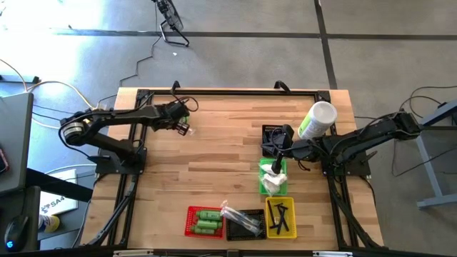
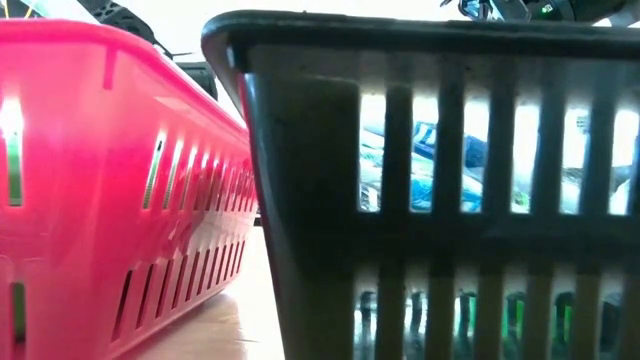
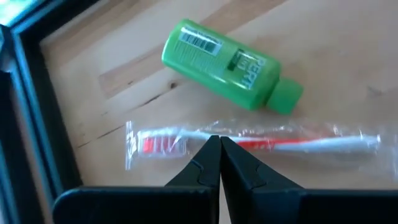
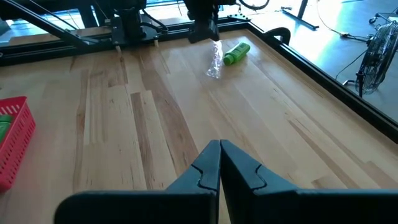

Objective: Pick & Place Travel size toiletries
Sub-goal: Put the red toothbrush into the bottom black bin

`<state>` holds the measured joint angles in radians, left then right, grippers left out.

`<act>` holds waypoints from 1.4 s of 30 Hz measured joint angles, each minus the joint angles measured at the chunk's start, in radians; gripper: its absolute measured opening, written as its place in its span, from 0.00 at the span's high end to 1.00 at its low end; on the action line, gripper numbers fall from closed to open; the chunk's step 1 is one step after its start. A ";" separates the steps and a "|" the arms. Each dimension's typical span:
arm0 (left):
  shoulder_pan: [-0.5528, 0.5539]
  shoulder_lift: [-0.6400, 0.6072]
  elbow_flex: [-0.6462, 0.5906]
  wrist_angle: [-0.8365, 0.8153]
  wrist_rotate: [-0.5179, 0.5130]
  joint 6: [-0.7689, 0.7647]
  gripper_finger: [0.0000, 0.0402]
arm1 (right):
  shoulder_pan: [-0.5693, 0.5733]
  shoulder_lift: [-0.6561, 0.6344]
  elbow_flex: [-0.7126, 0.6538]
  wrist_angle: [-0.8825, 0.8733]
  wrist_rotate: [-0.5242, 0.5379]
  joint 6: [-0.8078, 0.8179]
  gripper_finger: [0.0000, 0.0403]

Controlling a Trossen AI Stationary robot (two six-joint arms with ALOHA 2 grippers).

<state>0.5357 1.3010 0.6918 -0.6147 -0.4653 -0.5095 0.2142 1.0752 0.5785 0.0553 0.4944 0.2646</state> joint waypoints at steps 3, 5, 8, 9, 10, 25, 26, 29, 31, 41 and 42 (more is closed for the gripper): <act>0.060 0.023 0.000 0.034 0.068 0.032 0.99 | 0.000 0.000 0.000 0.000 0.000 0.000 1.00; 0.104 0.025 0.000 0.033 0.112 0.042 0.99 | 0.000 0.000 0.000 -0.001 0.000 0.000 1.00; 0.144 0.028 0.001 0.034 0.138 0.057 0.99 | 0.000 0.000 0.000 -0.008 0.000 0.000 1.00; 0.150 0.028 0.001 0.037 0.138 0.058 0.99 | 0.000 0.000 0.000 -0.010 0.000 0.000 1.00; 0.155 0.028 0.001 0.041 0.138 0.059 0.99 | 0.000 0.000 0.000 -0.014 0.000 0.000 1.00; 0.165 0.131 0.002 0.051 0.167 0.069 0.99 | 0.000 0.000 0.000 -0.023 0.001 0.000 1.00; 0.165 0.137 0.003 0.054 0.177 0.068 0.99 | 0.000 0.000 0.000 -0.023 0.001 0.000 1.00; 0.159 0.146 0.002 0.062 0.230 0.061 0.99 | 0.000 0.000 0.000 -0.023 0.001 0.000 1.00; 0.146 0.147 -0.002 0.067 0.276 0.050 0.99 | 0.000 0.000 0.000 -0.023 0.001 0.000 1.00; 0.022 0.147 0.000 0.093 0.387 -0.005 0.99 | 0.000 0.000 0.000 -0.023 0.001 0.000 1.00; 0.006 0.147 0.000 0.097 0.397 -0.018 0.99 | 0.000 0.000 0.000 -0.023 0.001 0.000 1.00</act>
<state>0.5413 1.4479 0.6922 -0.5176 -0.0684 -0.5275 0.2139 1.0752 0.5785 0.0326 0.4950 0.2646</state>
